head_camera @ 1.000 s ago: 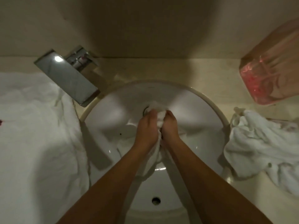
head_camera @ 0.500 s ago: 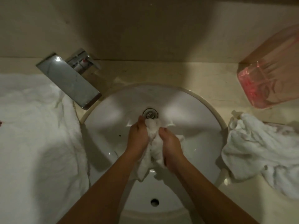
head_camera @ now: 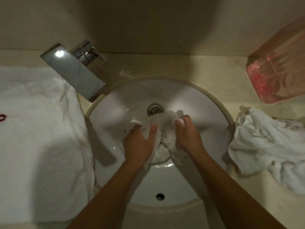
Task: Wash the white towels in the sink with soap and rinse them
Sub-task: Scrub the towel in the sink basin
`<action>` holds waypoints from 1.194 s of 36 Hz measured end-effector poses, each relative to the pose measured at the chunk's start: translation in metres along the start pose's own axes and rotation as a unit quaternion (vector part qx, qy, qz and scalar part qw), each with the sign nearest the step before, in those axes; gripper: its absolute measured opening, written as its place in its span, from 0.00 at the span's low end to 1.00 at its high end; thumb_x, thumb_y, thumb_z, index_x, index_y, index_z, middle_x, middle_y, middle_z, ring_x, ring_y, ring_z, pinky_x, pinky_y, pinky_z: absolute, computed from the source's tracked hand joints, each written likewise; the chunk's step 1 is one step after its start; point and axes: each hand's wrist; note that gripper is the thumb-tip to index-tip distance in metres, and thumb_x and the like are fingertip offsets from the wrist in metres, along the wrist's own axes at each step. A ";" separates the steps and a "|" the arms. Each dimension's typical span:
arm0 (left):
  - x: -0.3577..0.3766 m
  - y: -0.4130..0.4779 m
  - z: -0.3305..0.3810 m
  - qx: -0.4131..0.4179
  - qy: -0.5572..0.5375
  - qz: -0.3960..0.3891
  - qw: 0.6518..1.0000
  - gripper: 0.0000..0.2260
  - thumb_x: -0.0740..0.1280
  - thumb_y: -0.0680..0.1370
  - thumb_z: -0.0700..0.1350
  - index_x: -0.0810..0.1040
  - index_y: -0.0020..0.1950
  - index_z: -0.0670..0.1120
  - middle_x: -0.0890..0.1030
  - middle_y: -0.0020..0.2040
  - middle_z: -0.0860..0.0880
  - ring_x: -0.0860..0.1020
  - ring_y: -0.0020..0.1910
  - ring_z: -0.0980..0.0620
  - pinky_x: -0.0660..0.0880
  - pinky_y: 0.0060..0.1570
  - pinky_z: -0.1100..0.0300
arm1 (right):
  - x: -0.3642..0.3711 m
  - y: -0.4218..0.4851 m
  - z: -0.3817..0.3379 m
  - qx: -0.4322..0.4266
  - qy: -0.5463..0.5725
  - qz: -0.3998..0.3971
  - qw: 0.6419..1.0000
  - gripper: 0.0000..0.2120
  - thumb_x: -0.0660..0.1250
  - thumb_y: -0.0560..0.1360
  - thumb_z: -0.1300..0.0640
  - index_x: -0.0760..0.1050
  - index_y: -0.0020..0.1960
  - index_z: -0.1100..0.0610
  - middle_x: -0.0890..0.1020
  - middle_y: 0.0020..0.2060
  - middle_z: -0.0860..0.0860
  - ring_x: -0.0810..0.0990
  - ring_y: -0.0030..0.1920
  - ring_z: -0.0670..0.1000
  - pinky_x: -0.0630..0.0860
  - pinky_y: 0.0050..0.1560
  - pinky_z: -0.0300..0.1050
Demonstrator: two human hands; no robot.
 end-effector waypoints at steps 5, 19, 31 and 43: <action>0.011 0.003 0.014 -0.090 -0.086 0.010 0.992 0.45 0.47 0.69 0.82 0.79 0.60 0.46 0.84 0.57 0.46 0.81 0.60 0.41 0.73 0.69 0.43 | -0.005 -0.010 0.005 -0.030 -0.006 -0.112 0.993 0.10 0.59 0.87 0.49 0.75 0.54 0.53 0.81 0.46 0.46 0.79 0.44 0.45 0.72 0.42 0.40; 0.033 -0.001 0.021 0.004 -0.105 -0.071 0.992 0.26 0.56 0.83 0.68 0.73 0.36 0.50 0.79 0.35 0.52 0.78 0.38 0.49 0.74 0.42 0.53 | -0.014 0.010 -0.004 0.151 0.109 0.069 0.980 0.15 0.55 0.89 0.52 0.73 0.67 0.60 0.79 0.56 0.56 0.79 0.58 0.58 0.72 0.56 0.48; 0.041 0.004 0.032 -0.067 -0.274 -0.068 0.957 0.27 0.53 0.86 0.66 0.84 0.62 0.49 0.87 0.56 0.49 0.84 0.58 0.51 0.79 0.63 0.50 | 0.024 -0.012 -0.045 0.192 0.244 0.059 0.949 0.16 0.55 0.88 0.49 0.77 0.54 0.55 0.83 0.51 0.54 0.81 0.53 0.53 0.77 0.61 0.54; 0.038 0.004 0.029 -0.099 -0.282 -0.082 0.951 0.26 0.54 0.88 0.61 0.83 0.44 0.48 0.86 0.38 0.49 0.85 0.40 0.54 0.78 0.41 0.59 | 0.025 0.005 -0.041 0.206 0.204 0.014 0.957 0.17 0.56 0.87 0.54 0.72 0.41 0.55 0.78 0.40 0.56 0.79 0.46 0.58 0.74 0.45 0.48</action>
Point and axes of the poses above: each hand's wrist, its own y-axis towards the middle knuckle, its own x-axis out of the palm, z = x × y
